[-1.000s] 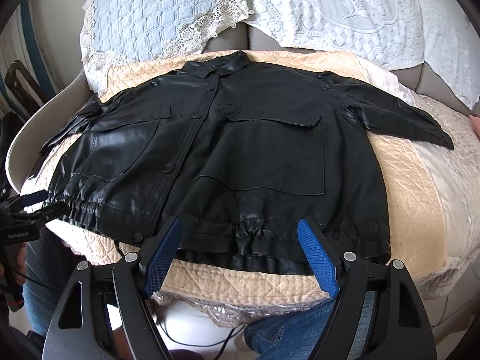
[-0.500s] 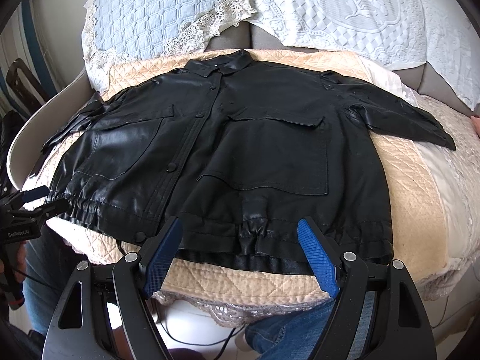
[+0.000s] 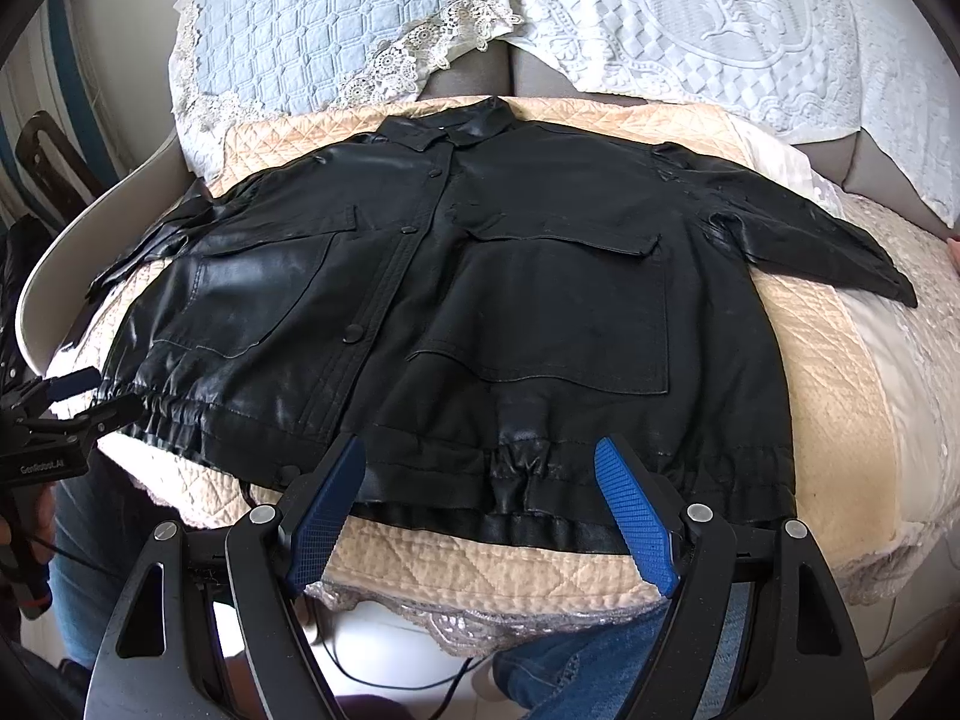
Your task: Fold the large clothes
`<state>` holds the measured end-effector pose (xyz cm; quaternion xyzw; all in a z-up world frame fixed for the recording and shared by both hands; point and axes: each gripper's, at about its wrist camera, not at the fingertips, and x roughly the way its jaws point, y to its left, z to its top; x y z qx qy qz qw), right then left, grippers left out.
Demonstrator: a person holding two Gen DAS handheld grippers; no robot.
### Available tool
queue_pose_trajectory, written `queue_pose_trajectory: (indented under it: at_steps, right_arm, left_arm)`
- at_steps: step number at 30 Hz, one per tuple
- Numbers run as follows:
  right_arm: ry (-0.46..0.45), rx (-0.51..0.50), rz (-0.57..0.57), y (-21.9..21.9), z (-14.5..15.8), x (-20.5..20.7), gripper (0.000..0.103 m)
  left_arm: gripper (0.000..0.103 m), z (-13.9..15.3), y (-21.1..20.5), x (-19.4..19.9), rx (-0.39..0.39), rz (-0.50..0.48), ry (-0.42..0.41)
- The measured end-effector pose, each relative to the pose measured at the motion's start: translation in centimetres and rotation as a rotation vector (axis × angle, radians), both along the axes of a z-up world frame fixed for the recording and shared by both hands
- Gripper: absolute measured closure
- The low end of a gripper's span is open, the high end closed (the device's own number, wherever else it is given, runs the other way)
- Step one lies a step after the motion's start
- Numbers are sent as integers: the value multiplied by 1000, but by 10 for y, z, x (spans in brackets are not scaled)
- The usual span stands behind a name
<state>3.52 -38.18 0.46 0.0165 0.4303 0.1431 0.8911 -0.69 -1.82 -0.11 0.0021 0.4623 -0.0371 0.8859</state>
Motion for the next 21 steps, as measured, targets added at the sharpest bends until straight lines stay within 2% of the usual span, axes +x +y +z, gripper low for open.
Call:
queue_pose_trajectory:
  at_steps: [21]
  right_arm:
    - [0, -6, 7, 6, 0, 1, 24]
  left_arm:
    - [3, -3, 1, -1, 6, 8, 1]
